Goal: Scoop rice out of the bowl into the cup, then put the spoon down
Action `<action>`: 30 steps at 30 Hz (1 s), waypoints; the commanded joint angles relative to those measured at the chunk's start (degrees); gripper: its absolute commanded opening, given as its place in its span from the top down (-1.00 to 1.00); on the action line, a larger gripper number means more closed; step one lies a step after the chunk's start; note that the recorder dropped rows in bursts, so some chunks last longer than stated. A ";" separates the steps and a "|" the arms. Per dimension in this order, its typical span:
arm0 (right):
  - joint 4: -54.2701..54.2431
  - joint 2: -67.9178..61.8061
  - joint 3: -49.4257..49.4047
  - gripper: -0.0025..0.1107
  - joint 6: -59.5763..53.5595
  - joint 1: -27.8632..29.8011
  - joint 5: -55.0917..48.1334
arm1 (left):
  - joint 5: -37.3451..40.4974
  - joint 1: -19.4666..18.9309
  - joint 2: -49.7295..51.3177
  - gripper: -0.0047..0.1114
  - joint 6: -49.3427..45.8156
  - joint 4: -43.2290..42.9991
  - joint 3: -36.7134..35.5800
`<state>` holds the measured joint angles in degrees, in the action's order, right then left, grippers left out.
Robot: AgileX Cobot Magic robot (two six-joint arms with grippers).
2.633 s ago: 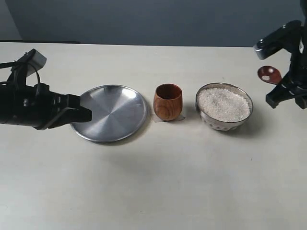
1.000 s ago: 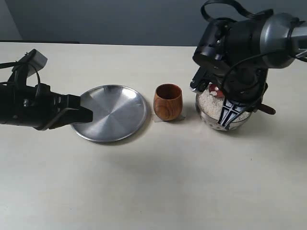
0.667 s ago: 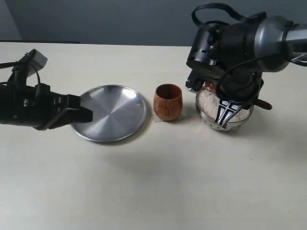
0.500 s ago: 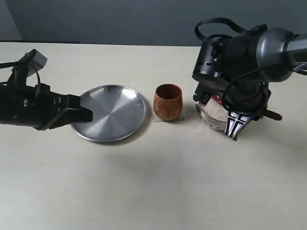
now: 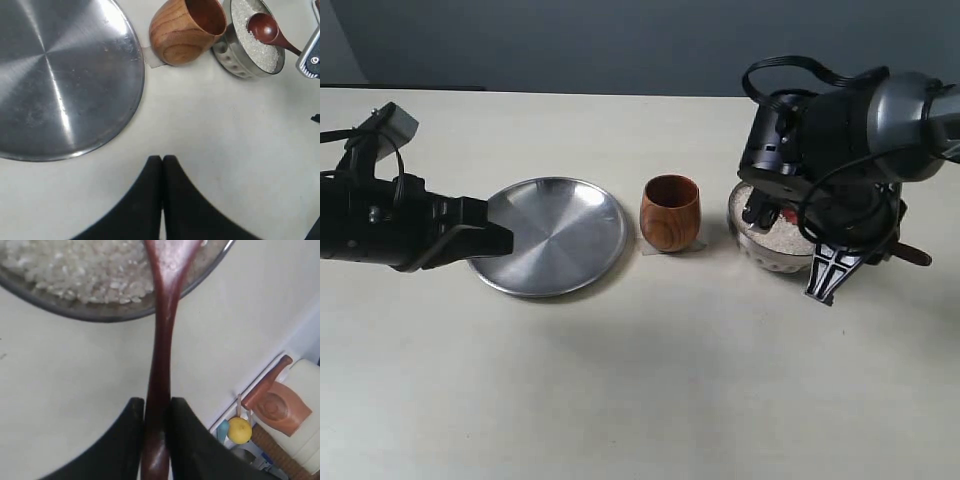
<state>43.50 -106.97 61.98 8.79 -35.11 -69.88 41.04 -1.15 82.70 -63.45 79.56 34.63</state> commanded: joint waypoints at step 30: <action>-9.55 3.71 3.43 0.97 3.21 1.49 -0.08 | 0.29 0.23 -0.05 0.91 -0.16 0.76 0.22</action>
<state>35.66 -104.74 65.04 13.32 -34.28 -69.89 41.04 -1.15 82.70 -63.45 79.79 34.63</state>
